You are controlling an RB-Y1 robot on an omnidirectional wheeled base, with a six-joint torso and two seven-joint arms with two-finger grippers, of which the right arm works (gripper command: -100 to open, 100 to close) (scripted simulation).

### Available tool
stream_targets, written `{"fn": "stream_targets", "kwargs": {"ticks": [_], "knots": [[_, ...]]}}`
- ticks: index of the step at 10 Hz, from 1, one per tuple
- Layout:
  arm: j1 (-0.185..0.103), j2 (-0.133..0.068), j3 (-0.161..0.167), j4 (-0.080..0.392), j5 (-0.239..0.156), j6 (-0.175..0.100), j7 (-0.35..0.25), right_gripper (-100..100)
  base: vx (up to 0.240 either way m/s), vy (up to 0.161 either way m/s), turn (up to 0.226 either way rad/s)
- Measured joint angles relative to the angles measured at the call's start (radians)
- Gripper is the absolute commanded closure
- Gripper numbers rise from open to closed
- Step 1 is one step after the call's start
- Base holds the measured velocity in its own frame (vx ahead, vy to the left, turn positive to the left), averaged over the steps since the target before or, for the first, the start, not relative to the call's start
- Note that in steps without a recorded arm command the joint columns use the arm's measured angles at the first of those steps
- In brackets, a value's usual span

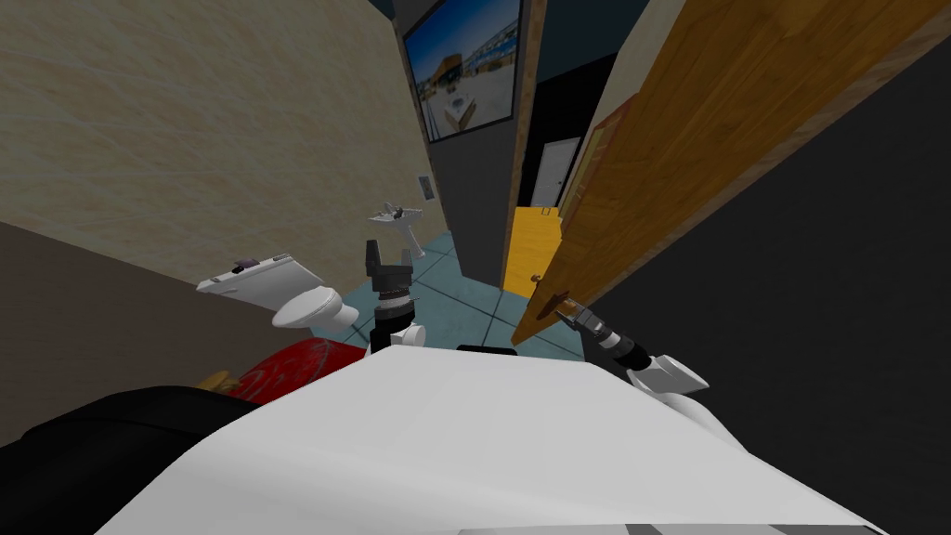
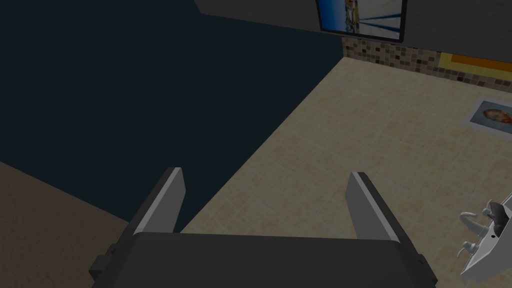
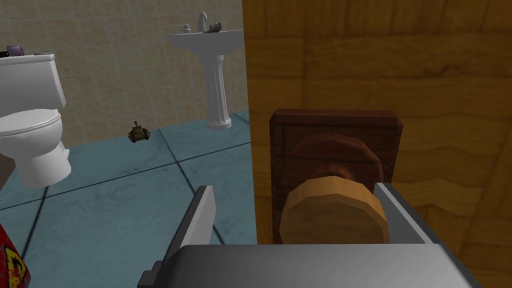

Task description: Pull the door open

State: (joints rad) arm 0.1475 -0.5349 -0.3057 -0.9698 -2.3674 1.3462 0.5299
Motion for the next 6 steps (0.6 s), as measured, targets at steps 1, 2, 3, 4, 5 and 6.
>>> {"fn": "stream_targets", "kwargs": {"ticks": [1, 2, 3, 4, 5, 6], "knots": [[-0.006, -0.002, -0.003, 0.018, 0.001, 0.012, 0.005, 100, -0.006, -0.021, 0.071], [-0.005, -0.006, -0.008, 0.029, 0.001, 0.025, 0.007, 100, -0.012, -0.028, 0.069], [-0.003, -0.010, -0.012, 0.035, 0.002, 0.037, 0.005, 100, -0.012, -0.024, 0.040], [0.002, -0.010, -0.017, 0.035, 0.001, 0.046, 0.004, 100, -0.016, -0.028, 0.038], [0.003, -0.012, -0.020, 0.042, 0.003, 0.055, 0.005, 100, -0.024, -0.036, 0.037], [0.000, -0.014, -0.023, 0.055, 0.004, 0.065, 0.008, 100, -0.037, -0.055, 0.045]]}}
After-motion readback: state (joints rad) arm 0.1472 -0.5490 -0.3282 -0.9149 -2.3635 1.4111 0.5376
